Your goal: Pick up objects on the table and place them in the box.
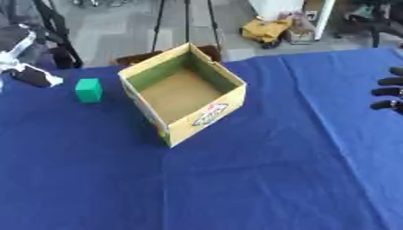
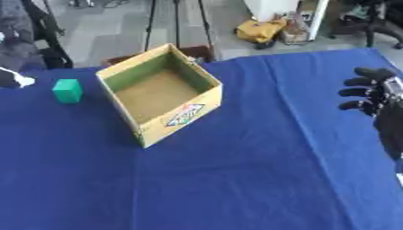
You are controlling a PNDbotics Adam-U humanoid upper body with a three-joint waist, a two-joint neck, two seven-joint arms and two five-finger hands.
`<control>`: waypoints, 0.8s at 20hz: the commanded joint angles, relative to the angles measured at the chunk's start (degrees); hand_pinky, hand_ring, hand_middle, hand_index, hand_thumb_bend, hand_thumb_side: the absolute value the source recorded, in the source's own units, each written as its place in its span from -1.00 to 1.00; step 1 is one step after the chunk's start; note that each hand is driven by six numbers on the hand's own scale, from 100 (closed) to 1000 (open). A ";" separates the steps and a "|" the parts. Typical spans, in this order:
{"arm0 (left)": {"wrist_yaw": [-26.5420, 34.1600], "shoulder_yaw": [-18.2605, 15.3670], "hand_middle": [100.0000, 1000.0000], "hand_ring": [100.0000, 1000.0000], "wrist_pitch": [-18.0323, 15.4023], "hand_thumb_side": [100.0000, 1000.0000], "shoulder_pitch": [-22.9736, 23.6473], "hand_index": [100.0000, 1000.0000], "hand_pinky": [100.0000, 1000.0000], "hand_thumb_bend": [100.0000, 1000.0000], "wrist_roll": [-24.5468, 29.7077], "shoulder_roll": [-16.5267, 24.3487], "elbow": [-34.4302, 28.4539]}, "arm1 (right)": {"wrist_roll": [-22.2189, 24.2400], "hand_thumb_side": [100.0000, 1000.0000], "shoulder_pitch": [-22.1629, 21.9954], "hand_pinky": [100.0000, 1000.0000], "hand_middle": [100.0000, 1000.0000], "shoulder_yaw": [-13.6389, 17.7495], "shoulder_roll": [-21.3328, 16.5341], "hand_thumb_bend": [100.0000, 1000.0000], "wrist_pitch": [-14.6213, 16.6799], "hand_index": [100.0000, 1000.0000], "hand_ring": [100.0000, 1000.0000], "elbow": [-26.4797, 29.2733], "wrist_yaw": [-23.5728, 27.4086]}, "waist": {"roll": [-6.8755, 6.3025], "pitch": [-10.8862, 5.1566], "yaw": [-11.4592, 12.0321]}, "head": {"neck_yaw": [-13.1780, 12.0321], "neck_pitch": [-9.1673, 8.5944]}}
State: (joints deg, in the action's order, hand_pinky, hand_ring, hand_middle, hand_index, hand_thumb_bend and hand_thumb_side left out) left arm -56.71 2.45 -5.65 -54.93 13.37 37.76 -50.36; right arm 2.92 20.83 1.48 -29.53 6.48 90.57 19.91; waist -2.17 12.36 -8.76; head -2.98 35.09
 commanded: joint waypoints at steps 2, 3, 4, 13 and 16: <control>-9.43 -3.60 0.34 0.47 0.33 -1.00 -4.02 0.46 0.42 0.11 -1.09 -0.62 6.83 | 0.53 0.74 1.18 0.07 0.27 0.04 -1.44 -1.00 0.14 0.66 0.31 0.76 -0.56 | -0.07 0.10 -1.17 | -1.04 -1.84; -10.57 -4.29 0.32 0.46 0.53 -1.00 -4.53 0.45 0.42 0.09 -1.86 -0.89 7.99 | 0.56 0.75 1.32 0.08 0.27 0.03 -1.38 -1.00 0.16 0.66 0.31 0.83 -0.60 | -0.16 0.51 -1.61 | -1.29 -2.23; -11.34 -4.87 0.29 0.44 0.61 -1.00 -4.96 0.44 0.42 0.05 -2.63 -1.05 8.91 | 0.61 0.75 1.47 0.08 0.27 0.00 -1.31 -1.00 0.17 0.66 0.31 0.92 -0.64 | -0.27 0.94 -2.10 | -1.54 -2.63; -10.59 -6.33 0.21 0.38 -0.01 -1.00 -6.26 0.40 0.41 -0.14 -5.00 -0.34 11.18 | 0.78 0.77 2.06 0.08 0.27 0.02 -0.90 -1.00 0.13 0.66 0.31 1.38 -1.02 | -1.46 3.41 -4.94 | -2.96 -4.35; -10.17 -6.24 0.18 0.36 0.07 -1.00 -6.16 0.39 0.40 -0.16 -4.29 -0.15 11.57 | 0.77 0.77 2.09 0.08 0.27 0.06 -0.80 -1.00 0.09 0.66 0.31 1.38 -1.08 | -1.75 3.76 -5.16 | -3.01 -4.39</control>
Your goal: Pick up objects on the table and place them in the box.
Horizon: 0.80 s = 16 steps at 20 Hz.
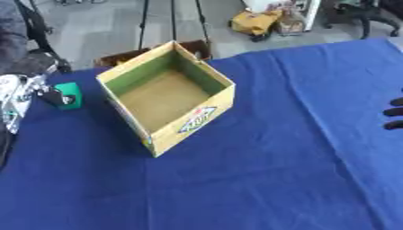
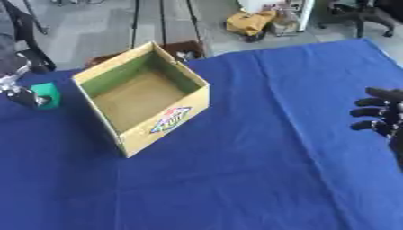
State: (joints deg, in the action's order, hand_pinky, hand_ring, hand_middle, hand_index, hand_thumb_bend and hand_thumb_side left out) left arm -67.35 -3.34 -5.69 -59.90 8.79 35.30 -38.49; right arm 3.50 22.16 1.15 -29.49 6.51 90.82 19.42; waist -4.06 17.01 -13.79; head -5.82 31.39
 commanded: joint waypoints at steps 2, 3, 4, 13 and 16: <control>0.60 -0.45 0.16 0.34 0.24 -1.00 -0.98 0.39 0.40 -0.17 1.20 2.41 0.03 | 0.21 0.77 0.71 0.08 0.27 0.43 -0.79 -1.00 0.04 0.66 0.31 1.12 -0.61 | 0.04 -0.79 -0.20 | -0.09 -0.63; 0.66 -0.45 0.16 0.34 0.34 -1.00 -0.85 0.39 0.40 -0.18 1.79 2.47 0.24 | 0.18 0.78 0.67 0.08 0.27 0.48 -0.78 -1.00 0.05 0.66 0.31 1.10 -0.61 | 0.02 -0.78 -0.22 | -0.04 -0.59; 0.65 -0.44 0.16 0.33 0.47 -1.00 -0.72 0.39 0.39 -0.17 2.46 2.56 0.44 | 0.15 0.78 0.62 0.08 0.27 0.52 -0.78 -1.00 0.06 0.66 0.31 1.08 -0.60 | 0.00 -0.78 -0.23 | 0.00 -0.54; -0.37 -0.63 0.16 0.31 2.10 -1.00 0.26 0.39 0.38 -0.20 3.97 2.42 0.94 | 0.18 0.78 0.56 0.08 0.27 0.63 -0.58 -1.00 0.10 0.66 0.31 1.04 -0.51 | 0.20 -0.60 0.03 | 0.07 -0.58; -0.28 -0.62 0.15 0.29 2.17 -1.00 0.50 0.39 0.36 -0.21 4.37 2.33 1.14 | 0.14 0.78 0.49 0.08 0.27 0.70 -0.58 -1.00 0.14 0.66 0.31 1.02 -0.48 | 0.36 -0.54 0.12 | 0.03 -0.54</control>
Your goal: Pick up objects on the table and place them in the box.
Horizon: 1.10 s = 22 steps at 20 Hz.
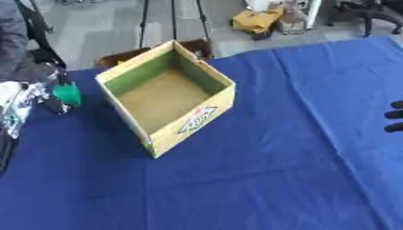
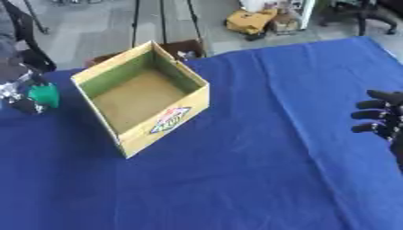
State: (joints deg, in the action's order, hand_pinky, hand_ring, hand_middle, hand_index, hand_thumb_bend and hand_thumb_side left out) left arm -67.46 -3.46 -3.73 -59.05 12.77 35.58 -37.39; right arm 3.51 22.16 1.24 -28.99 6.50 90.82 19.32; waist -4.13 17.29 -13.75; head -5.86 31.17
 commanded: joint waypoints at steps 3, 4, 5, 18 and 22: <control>0.08 -0.44 0.13 0.26 0.14 -1.00 -0.17 0.40 0.35 -0.21 0.95 1.87 0.33 | 0.21 0.78 0.53 0.08 0.27 0.57 -1.00 -1.00 0.16 0.66 0.31 1.02 -0.35 | 0.50 -0.76 0.20 | 0.12 -0.28; 0.15 -0.42 0.15 0.28 0.12 -1.00 -0.15 0.40 0.35 -0.20 1.11 1.84 0.38 | 0.24 0.78 0.55 0.08 0.27 0.57 -0.98 -1.00 0.15 0.66 0.31 1.01 -0.35 | 0.52 -0.75 0.24 | 0.12 -0.26; 0.16 -0.40 0.20 0.32 0.13 -1.00 -0.13 0.42 0.36 -0.19 1.13 1.80 0.37 | 0.26 0.78 0.56 0.08 0.27 0.57 -0.97 -1.00 0.16 0.66 0.31 1.01 -0.35 | 0.54 -0.72 0.27 | 0.12 -0.28; 1.28 -0.60 0.47 0.52 0.51 -1.00 -0.23 0.48 0.46 -0.22 -3.16 1.76 0.52 | 0.53 0.78 0.67 0.09 0.27 0.53 -0.83 -1.00 0.21 0.66 0.31 1.03 -0.32 | 0.67 -0.29 -0.20 | 0.27 -0.74; 2.13 -0.66 0.48 0.51 0.52 -0.97 -0.17 0.52 0.46 -0.24 -3.96 1.70 0.37 | 0.55 0.78 0.59 0.09 0.27 0.60 -0.80 -1.00 0.24 0.66 0.31 1.03 -0.35 | 0.75 -0.04 -0.42 | 0.32 -0.67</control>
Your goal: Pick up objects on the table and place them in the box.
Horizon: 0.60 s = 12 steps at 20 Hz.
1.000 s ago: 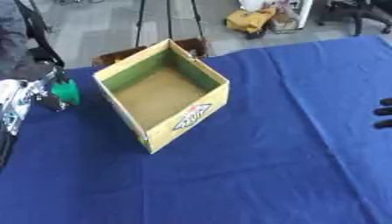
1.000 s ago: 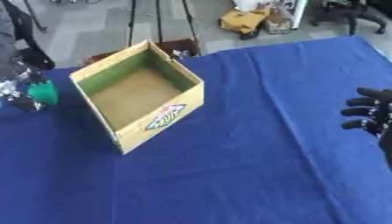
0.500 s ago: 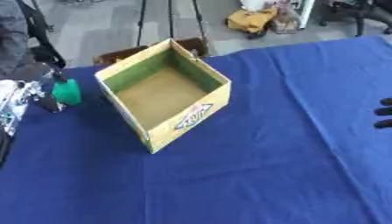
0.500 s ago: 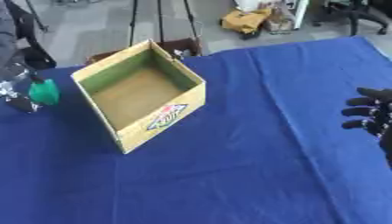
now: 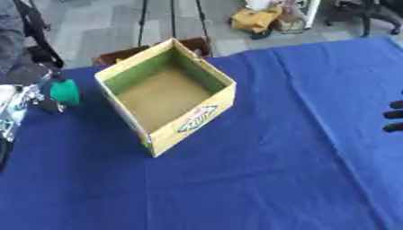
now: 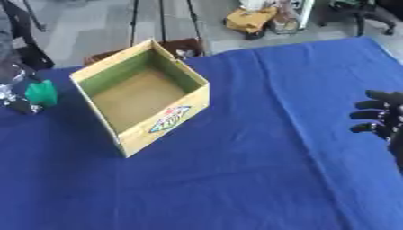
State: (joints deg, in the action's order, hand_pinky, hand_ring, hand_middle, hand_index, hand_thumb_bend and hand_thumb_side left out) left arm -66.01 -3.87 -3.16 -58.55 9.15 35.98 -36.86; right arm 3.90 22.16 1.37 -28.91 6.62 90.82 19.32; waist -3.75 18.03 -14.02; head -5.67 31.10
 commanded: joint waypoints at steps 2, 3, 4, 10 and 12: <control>1.29 -0.26 0.47 0.50 0.00 -0.97 -0.67 0.63 0.45 -0.27 -0.74 1.24 -0.18 | 0.18 0.78 0.63 0.09 0.27 0.49 -0.82 -1.00 0.13 0.66 0.31 1.03 -0.33 | 0.38 -0.71 -0.16 | 0.19 -0.63; 1.46 -0.21 0.45 0.49 0.05 -0.97 -0.67 0.69 0.44 -0.27 -0.99 1.23 -0.23 | 0.22 0.79 0.65 0.09 0.27 0.47 -0.80 -1.00 0.13 0.66 0.31 1.02 -0.32 | 0.39 -0.71 -0.15 | 0.21 -0.60; 1.60 -0.17 0.44 0.48 0.08 -0.97 -0.65 0.71 0.44 -0.28 -1.34 1.20 -0.33 | 0.27 0.78 0.66 0.09 0.27 0.46 -0.78 -1.00 0.13 0.66 0.31 1.02 -0.32 | 0.40 -0.73 -0.12 | 0.25 -0.57; 1.92 0.04 0.41 0.46 -0.05 -0.92 -0.60 0.70 0.43 -0.27 -1.49 1.25 -0.18 | 0.38 0.79 0.58 0.09 0.27 0.48 -0.83 -1.00 0.14 0.66 0.31 0.97 -0.30 | 0.40 -0.88 -0.02 | 0.31 -0.61; 2.09 0.13 0.40 0.44 -0.33 -0.91 -0.56 0.68 0.42 -0.28 -0.71 1.16 -0.01 | 0.44 0.79 0.63 0.09 0.27 0.46 -0.79 -1.00 0.16 0.66 0.31 0.98 -0.30 | 0.45 -0.81 -0.03 | 0.33 -0.70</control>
State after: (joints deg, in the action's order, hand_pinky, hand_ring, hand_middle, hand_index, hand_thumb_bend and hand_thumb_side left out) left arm -64.21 -3.74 -3.33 -58.37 8.15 35.75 -36.47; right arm 4.09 22.16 1.37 -28.54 6.60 90.82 19.32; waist -3.69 18.32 -14.09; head -5.44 31.09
